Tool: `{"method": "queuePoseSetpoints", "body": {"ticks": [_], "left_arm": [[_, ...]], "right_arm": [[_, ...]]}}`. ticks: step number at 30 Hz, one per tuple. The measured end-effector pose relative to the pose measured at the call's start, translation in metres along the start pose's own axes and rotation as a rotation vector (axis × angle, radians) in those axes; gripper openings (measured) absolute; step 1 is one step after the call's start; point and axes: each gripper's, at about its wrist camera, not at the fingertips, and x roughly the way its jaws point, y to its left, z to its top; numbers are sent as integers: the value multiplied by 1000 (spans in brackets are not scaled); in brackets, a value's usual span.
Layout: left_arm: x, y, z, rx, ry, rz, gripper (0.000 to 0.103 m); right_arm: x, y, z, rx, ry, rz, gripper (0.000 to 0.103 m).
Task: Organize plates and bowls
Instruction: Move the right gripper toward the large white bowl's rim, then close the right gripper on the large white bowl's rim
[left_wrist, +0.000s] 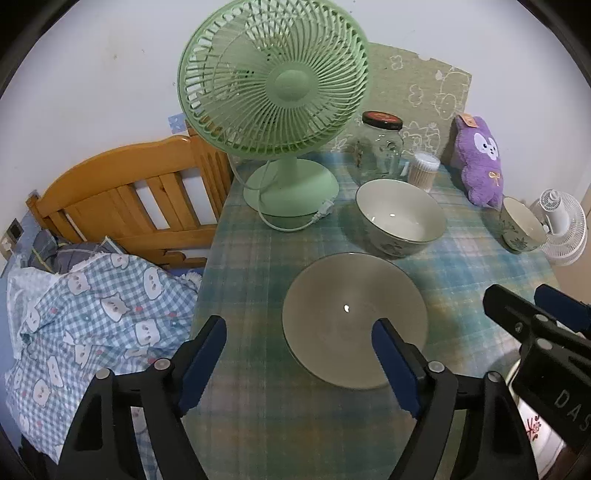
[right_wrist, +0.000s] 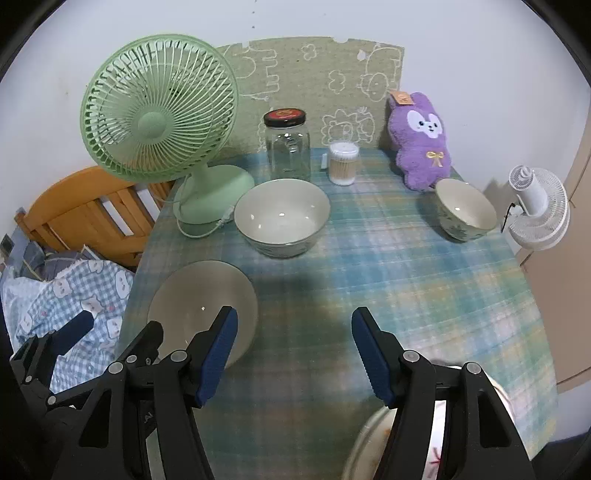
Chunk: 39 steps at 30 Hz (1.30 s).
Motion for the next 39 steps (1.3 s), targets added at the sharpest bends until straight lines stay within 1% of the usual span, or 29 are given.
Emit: {"method": "queuePoseSetpoints", "body": {"ticks": [2,4,5,7,9,11,12,13,15,17,18,22,24,26,29,33,39], "left_arm": [[8,5,2,2,1,-1,79],[18,7,4,8,9,-3,72],[25,8,5,16,22,-6,67],[33,10,5,19,34,-9,65],[42,12,6,21,44,-13,60],[48,14,5,19,58,-18,56],[52,15,6,17,65,-25,53],[54,16,6,15,69,-31,51],[58,16,6,15,76,-35,38],[62,17,7,7,82,-38,36],[66,17,7,7,90,-41,34],[75,19,5,7,116,-51,26],[78,20,5,-4,127,-73,22],[79,21,5,-13,130,-84,22],[81,21,5,-15,129,-96,19],[82,20,6,-18,137,-126,10],[79,18,6,-4,140,-127,10]], "right_arm": [[9,6,1,3,8,-1,68],[20,12,2,5,18,-4,68],[25,15,3,6,24,-6,67],[33,19,3,8,27,-4,67],[43,24,4,5,33,-7,65],[52,28,5,-4,42,-17,51],[57,30,5,-10,53,-25,49],[62,31,5,-13,64,-31,45],[71,34,5,-16,79,-36,43],[76,35,5,-20,85,-39,39],[79,36,5,-20,91,-40,38],[90,39,4,-25,122,-40,28],[94,40,4,-23,133,-38,24],[98,40,3,-23,147,-38,16],[102,40,3,-19,161,-36,14],[102,40,4,-21,165,-30,14],[100,40,4,-24,169,-31,13]]}}
